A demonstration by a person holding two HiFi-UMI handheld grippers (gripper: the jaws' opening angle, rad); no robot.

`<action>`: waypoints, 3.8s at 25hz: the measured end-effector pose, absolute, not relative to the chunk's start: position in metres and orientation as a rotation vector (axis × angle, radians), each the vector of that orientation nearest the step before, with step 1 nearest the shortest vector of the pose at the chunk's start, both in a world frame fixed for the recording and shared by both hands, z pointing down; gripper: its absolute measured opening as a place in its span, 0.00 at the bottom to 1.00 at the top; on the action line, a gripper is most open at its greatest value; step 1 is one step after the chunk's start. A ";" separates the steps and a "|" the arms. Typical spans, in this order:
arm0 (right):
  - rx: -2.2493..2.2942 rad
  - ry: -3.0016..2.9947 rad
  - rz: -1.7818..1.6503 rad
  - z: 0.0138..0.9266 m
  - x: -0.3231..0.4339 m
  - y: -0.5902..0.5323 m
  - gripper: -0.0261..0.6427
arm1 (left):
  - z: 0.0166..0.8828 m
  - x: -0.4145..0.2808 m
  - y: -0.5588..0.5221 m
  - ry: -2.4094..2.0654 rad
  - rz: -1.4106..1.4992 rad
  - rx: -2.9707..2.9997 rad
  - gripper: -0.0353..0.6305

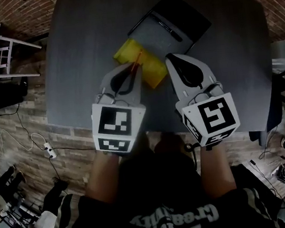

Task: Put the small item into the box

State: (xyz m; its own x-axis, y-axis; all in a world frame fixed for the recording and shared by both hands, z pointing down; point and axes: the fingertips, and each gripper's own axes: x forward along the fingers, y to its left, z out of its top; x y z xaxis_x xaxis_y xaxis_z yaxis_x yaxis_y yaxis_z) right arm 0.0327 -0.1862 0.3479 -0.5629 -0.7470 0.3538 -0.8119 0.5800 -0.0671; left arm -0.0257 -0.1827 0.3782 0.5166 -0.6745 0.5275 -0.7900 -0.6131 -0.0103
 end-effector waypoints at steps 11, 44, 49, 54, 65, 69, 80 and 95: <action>1.250 -2.518 0.380 0.379 0.033 -0.193 0.05 | 0.405 -0.017 -0.190 -1.216 0.743 2.492 0.07; 1.168 -2.476 0.481 0.443 0.024 -0.193 0.05 | 0.475 -0.015 -0.188 -1.145 0.776 2.396 0.07; 1.155 -2.474 0.494 0.452 0.022 -0.192 0.05 | 0.484 -0.016 -0.189 -1.139 0.781 2.385 0.07; 1.142 -2.471 0.506 0.458 0.021 -0.191 0.05 | 0.491 -0.016 -0.187 -1.130 0.794 2.373 0.07; 1.144 -2.464 0.527 0.468 0.026 -0.188 0.05 | 0.505 -0.015 -0.185 -1.122 0.807 2.355 0.07; 1.148 -2.462 0.527 0.468 0.026 -0.187 0.05 | 0.505 -0.015 -0.184 -1.119 0.805 2.350 0.07; 1.152 -2.466 0.528 0.466 0.025 -0.187 0.05 | 0.509 -0.016 -0.182 -1.113 0.823 2.339 0.08; 1.160 -2.449 0.549 0.474 0.028 -0.188 0.05 | 0.515 -0.009 -0.183 -1.072 0.856 2.361 0.13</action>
State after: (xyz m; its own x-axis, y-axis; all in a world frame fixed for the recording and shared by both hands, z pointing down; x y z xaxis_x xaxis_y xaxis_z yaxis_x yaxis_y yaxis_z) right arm 0.0278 -0.1883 0.4742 -0.5900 -0.6444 0.4865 -0.7903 0.5841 -0.1848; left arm -0.0095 -0.1829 0.5152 0.5161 -0.5252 0.6766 -0.7759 -0.6213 0.1095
